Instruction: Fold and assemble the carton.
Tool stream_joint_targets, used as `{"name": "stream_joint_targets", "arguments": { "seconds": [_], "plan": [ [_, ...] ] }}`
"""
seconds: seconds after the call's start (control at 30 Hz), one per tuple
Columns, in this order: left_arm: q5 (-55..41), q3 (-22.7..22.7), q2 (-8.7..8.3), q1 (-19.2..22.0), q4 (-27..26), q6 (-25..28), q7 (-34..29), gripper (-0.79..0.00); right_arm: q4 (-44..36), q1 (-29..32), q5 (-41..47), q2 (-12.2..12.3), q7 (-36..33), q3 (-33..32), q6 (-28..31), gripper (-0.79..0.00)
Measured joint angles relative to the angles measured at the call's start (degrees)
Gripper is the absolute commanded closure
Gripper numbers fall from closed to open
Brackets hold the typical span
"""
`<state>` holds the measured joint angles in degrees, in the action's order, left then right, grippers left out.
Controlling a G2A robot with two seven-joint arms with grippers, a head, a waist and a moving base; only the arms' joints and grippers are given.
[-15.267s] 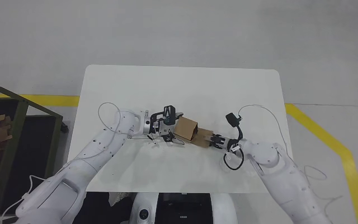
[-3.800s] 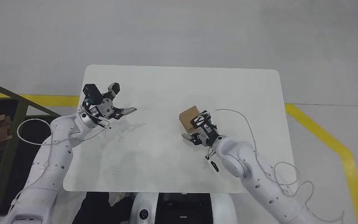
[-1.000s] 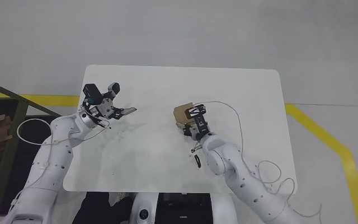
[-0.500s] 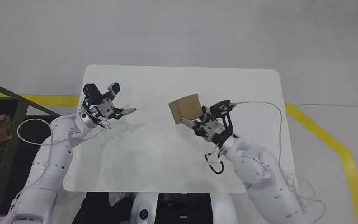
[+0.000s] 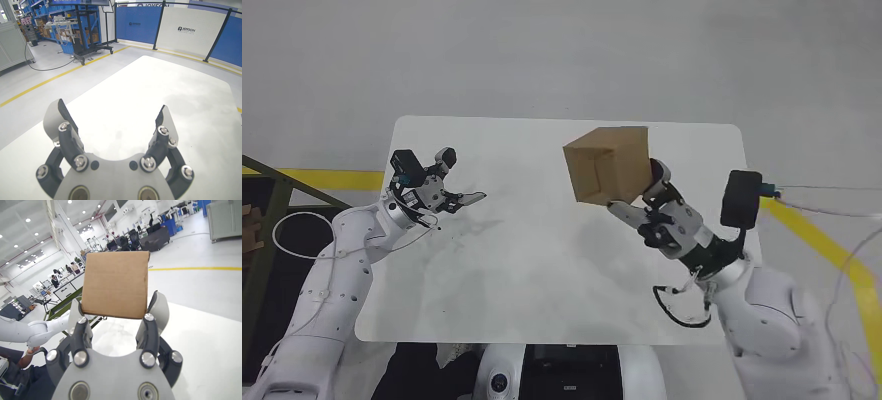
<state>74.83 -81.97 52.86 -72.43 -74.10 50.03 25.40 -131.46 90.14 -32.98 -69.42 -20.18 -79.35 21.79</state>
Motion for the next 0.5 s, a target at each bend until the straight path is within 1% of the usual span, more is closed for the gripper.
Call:
{"name": "stream_joint_targets", "arguments": {
  "seconds": [0.13, 0.33, 0.5],
  "plan": [
    [0.0, 0.0, 0.0, 0.0, 0.0, 0.0, 0.0, -0.785, -3.2, 1.6, 0.7, 0.2, 1.9, -2.5, 2.5, -0.391],
    [0.0, 0.0, 0.0, 0.0, 0.0, 0.0, 0.0, -0.785, -3.2, 1.9, 2.1, 0.4, 5.0, -4.6, 7.0, -0.394],
    [0.0, 0.0, 0.0, 0.0, 0.0, 0.0, 0.0, -0.785, -3.2, 2.3, 2.9, 0.6, 5.6, -5.6, 8.6, -0.388]
  ]
}}
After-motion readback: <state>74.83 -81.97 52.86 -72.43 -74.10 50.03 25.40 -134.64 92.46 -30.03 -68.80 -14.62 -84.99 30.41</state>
